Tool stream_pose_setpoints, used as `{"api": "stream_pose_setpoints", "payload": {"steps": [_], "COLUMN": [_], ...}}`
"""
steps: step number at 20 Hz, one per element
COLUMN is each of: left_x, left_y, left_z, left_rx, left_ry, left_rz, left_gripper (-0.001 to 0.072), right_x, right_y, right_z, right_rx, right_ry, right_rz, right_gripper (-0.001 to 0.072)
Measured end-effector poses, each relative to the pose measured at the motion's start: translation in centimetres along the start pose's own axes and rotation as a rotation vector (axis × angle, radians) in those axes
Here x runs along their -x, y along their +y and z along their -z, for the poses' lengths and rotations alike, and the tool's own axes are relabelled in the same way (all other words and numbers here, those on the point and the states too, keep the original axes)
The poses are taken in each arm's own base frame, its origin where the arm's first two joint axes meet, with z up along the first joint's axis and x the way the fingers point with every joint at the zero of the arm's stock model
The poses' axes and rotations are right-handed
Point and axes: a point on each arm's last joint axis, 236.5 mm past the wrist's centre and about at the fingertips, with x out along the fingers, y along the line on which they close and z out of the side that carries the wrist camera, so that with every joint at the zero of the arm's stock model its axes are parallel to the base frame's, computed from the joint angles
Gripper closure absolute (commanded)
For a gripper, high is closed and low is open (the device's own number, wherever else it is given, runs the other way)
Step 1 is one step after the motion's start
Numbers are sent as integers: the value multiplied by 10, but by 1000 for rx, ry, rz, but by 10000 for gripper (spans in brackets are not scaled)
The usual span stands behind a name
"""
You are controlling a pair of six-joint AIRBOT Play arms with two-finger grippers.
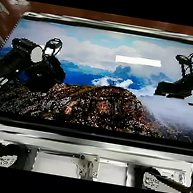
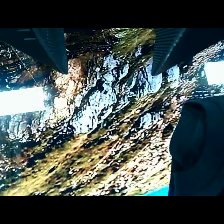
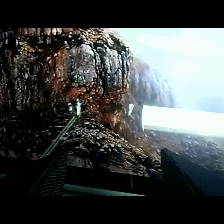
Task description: Fold the shirts.
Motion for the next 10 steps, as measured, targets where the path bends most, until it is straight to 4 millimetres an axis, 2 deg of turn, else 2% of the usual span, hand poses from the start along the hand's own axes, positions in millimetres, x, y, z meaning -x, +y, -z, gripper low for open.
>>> {"api": "stream_pose_setpoints", "payload": {"steps": [10], "left_x": [0], "left_y": [0], "left_z": [0], "left_rx": [0], "left_ry": [0], "left_rz": [0], "left_gripper": [112], "right_x": [0], "right_y": [0], "right_z": [-4], "right_rx": [0], "right_ry": [-19], "right_rz": [1], "right_gripper": [12]}}
